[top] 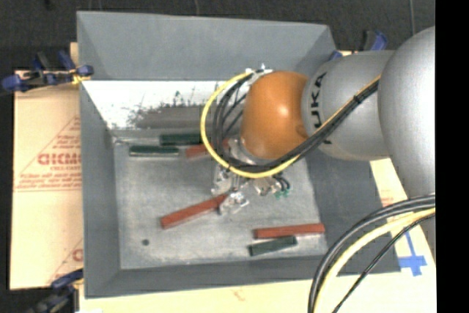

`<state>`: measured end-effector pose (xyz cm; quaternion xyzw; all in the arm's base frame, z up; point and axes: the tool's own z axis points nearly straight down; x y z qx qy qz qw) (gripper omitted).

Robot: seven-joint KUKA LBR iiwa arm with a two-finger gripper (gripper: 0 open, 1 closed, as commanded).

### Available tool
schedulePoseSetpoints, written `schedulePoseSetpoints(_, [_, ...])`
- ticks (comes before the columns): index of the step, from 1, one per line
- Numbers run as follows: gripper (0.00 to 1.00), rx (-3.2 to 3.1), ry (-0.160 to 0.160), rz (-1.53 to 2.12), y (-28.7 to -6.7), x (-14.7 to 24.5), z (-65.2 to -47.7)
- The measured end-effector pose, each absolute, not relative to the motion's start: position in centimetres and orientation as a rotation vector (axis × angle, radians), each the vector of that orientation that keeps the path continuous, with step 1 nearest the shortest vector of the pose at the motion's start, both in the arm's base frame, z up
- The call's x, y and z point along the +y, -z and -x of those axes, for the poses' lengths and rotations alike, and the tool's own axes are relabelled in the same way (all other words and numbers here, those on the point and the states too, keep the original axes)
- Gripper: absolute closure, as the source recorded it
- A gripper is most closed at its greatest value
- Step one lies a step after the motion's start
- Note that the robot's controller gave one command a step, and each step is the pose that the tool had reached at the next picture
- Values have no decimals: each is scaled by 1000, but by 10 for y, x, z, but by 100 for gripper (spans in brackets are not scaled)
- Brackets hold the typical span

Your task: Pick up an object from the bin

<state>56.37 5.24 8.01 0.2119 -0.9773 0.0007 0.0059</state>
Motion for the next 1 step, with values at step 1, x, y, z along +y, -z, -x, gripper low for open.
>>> schedulePoseSetpoints(1, [100, -3066, -4, -731, -268, 44, -576])
